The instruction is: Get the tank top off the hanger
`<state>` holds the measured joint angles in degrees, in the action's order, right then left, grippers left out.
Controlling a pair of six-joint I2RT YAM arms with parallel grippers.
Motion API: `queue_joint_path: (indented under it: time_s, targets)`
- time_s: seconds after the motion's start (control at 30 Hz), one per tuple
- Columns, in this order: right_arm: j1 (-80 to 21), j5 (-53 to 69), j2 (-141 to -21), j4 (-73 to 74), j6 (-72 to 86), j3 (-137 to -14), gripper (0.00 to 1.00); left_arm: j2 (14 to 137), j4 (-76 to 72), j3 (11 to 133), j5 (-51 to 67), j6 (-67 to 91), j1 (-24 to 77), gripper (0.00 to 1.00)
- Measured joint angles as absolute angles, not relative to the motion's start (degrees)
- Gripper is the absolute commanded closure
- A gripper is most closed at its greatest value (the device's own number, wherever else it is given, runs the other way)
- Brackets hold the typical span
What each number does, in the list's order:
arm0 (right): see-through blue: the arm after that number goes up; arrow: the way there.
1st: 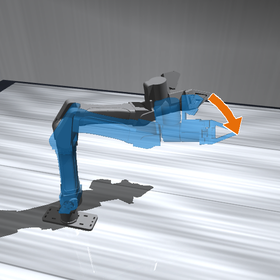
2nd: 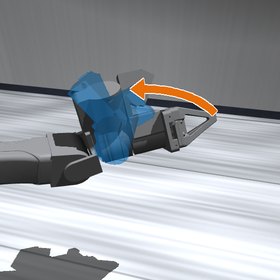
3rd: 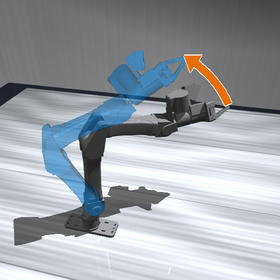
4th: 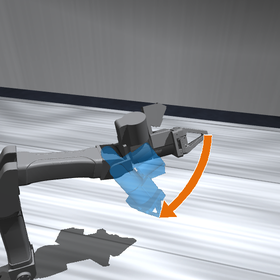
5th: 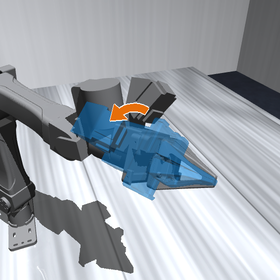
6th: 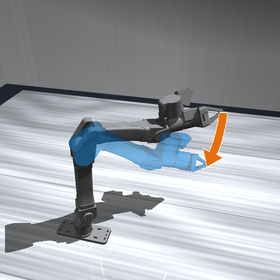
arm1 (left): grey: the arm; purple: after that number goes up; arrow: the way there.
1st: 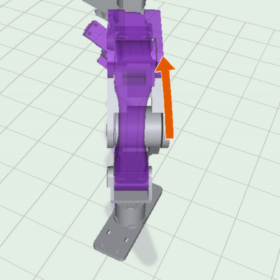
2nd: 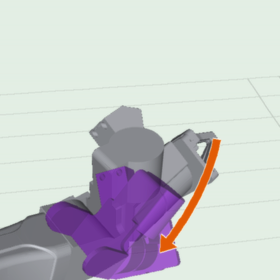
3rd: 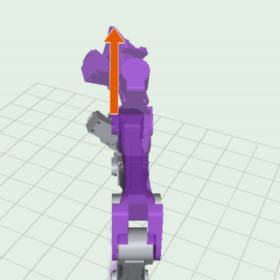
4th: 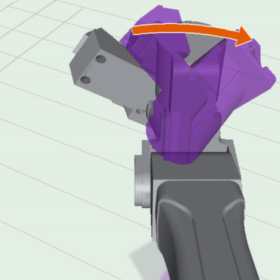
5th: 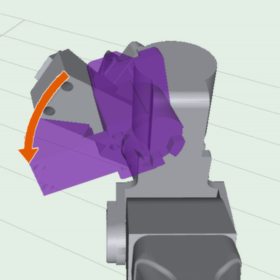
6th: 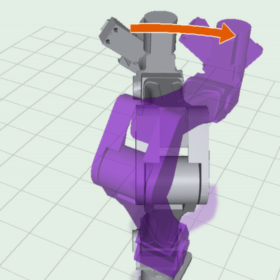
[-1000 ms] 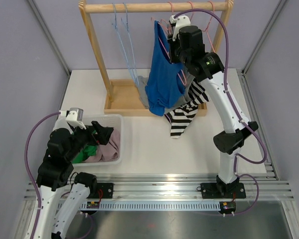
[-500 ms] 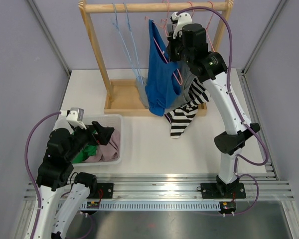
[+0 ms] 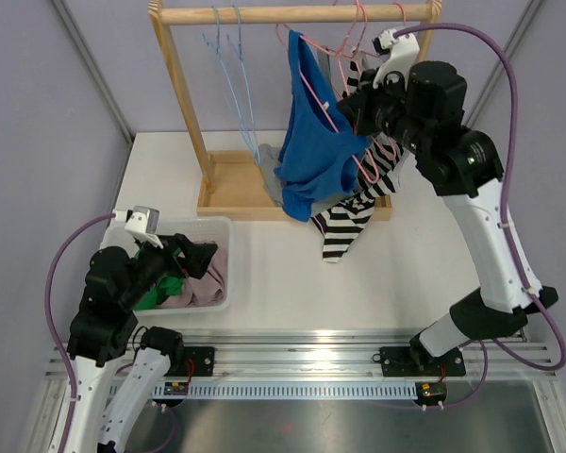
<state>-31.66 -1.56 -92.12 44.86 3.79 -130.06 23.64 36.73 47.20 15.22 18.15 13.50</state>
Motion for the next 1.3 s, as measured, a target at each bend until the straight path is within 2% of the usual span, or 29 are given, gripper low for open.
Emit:
queue_joint_path:
  time_s: [0.33, 0.67, 0.83, 1.1, 1.2, 1.23, 1.3]
  targets:
    - [-31.66, 11.31, -66.43, 46.35, 6.94, -101.30, 1.00, 26.02, 34.72, 48.16, 20.08, 17.39, 13.50, 0.01]
    - [-31.66, 15.44, -43.13, 53.49, 11.18, -90.06, 1.00, 34.46, 26.50, 54.78, 23.77, 21.34, 18.28, 0.01]
    - [-31.66, 19.31, -37.26, 53.63, 13.41, -78.74, 1.00, 39.79, 22.31, 56.29, 16.51, 22.52, 32.93, 0.01]
    - [-31.66, 24.27, -39.94, 50.04, 17.85, -67.83, 1.00, 51.99, 16.99, 59.64, -8.58, 18.87, 55.51, 0.01]
    - [-31.66, 26.46, -40.45, 48.36, 18.46, -67.72, 1.00, 56.88, 15.94, 60.31, -15.79, 17.08, 59.22, 0.10]
    - [-31.66, 26.85, -40.45, 47.97, 18.52, -67.72, 1.00, 58.35, 15.59, 60.42, -17.63, 16.53, 59.88, 0.22]
    - [-31.66, 27.79, -40.34, 47.37, 18.72, -67.72, 1.00, 60.84, 15.35, 60.42, -20.73, 15.86, 60.31, 0.35]
